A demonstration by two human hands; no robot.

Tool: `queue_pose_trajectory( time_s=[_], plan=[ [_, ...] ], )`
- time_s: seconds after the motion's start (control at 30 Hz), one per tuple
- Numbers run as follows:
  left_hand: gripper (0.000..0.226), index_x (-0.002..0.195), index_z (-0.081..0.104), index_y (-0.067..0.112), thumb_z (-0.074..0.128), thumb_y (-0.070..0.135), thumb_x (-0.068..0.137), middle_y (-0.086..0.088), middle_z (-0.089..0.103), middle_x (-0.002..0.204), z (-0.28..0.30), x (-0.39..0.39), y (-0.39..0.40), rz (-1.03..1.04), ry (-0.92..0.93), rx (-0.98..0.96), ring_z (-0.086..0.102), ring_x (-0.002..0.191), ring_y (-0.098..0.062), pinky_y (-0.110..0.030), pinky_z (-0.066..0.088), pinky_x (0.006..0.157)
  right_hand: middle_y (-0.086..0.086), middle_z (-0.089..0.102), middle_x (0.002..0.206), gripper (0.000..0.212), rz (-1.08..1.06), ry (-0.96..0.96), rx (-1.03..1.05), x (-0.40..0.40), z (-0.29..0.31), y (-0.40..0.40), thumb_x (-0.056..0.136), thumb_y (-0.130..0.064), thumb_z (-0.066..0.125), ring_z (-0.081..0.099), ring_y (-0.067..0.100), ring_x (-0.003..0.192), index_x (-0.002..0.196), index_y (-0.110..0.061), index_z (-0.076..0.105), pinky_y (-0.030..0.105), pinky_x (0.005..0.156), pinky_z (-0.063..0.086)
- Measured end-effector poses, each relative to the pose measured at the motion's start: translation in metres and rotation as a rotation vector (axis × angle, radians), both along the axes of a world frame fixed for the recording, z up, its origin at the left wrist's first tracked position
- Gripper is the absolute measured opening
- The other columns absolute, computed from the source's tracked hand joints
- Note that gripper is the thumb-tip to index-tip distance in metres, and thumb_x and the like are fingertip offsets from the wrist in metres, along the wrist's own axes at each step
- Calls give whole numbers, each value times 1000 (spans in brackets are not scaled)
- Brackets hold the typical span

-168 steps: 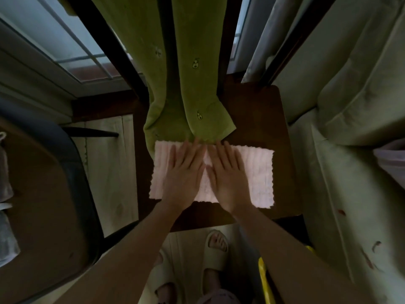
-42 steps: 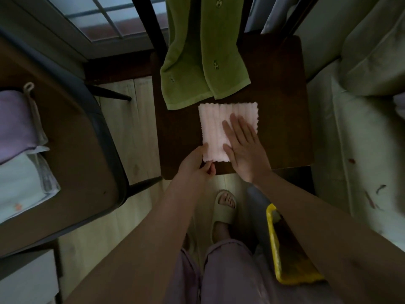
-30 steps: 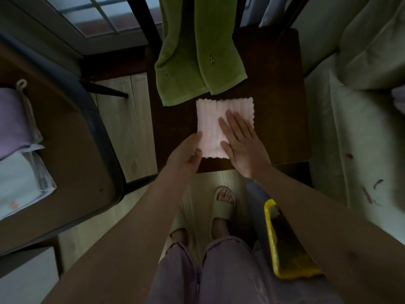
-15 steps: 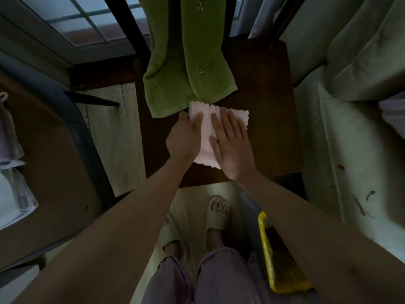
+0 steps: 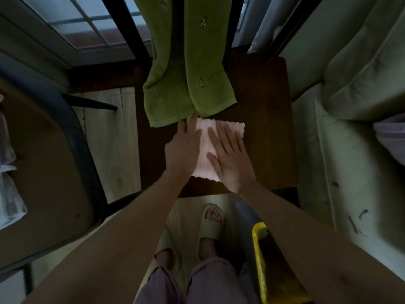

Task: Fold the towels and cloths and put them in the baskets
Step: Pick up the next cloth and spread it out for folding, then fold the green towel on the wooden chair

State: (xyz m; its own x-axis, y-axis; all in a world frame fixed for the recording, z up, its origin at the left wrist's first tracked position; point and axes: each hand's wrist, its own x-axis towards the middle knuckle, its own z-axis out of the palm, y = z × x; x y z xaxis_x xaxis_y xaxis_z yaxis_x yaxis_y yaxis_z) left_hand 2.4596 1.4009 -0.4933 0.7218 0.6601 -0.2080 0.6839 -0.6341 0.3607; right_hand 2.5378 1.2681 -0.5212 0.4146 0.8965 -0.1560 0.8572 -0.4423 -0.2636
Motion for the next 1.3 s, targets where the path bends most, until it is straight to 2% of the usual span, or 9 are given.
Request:
queue_pose_trajectory(
  time_s=[0.2,0.3,0.4,0.53,0.73,0.9,1.0,1.13,1.3],
  plan=[
    [38,136,39,25,32,38,101,0,59,99,4,-12,12,48,85,-40,62,78,-19,-31,46,62,5,2,161,56,169,19,-1,22,5,1,103,-42,19,-3,19,148,153,-19,11,41,120,2],
    [31,127,47,18,41,31,100,0,61,89,24,-19,23,117,52,-100,61,78,-18,-28,40,60,12,27,155,51,148,20,89,28,28,8,103,-34,24,19,25,146,147,-10,32,43,119,12],
    [26,119,58,13,44,24,100,-7,68,98,56,-20,50,251,-21,-198,61,78,-17,-26,42,59,18,55,130,40,-21,79,337,43,73,36,100,-25,35,50,30,122,129,-4,53,42,112,30],
    [24,108,61,16,44,29,99,-2,67,97,118,-9,85,341,-39,-240,61,79,-12,-32,52,69,14,61,107,26,-189,188,543,70,163,87,96,-15,45,58,26,95,113,-3,60,34,86,47],
    [21,108,62,14,58,29,93,6,65,101,240,41,116,524,-601,-416,61,91,-6,-17,47,73,8,58,111,32,-542,325,798,101,285,158,90,-22,62,54,18,104,117,-7,55,29,92,44],
    [39,121,59,5,61,31,92,-8,66,110,298,76,139,797,-740,-849,64,101,-22,-30,52,78,6,59,120,55,-917,811,594,116,326,199,80,-32,74,58,20,109,123,-10,47,39,97,48],
    [40,119,59,1,62,30,91,-13,66,109,320,82,142,902,-789,-1058,64,98,-27,-37,54,77,10,65,111,24,-927,1016,538,118,343,203,89,-25,66,62,24,99,109,-14,59,41,90,53],
    [21,95,60,14,61,34,91,-7,63,98,353,72,145,979,-873,-885,61,97,-26,-42,52,88,5,65,103,17,-764,1164,615,116,379,204,97,-22,54,62,21,97,110,-16,62,35,83,54],
    [38,123,54,17,54,42,94,-3,58,112,415,20,167,981,-984,-806,56,107,-24,-42,47,97,6,55,110,27,-652,1065,598,92,446,209,96,-23,55,56,12,87,120,-17,44,31,72,52]
  ],
)
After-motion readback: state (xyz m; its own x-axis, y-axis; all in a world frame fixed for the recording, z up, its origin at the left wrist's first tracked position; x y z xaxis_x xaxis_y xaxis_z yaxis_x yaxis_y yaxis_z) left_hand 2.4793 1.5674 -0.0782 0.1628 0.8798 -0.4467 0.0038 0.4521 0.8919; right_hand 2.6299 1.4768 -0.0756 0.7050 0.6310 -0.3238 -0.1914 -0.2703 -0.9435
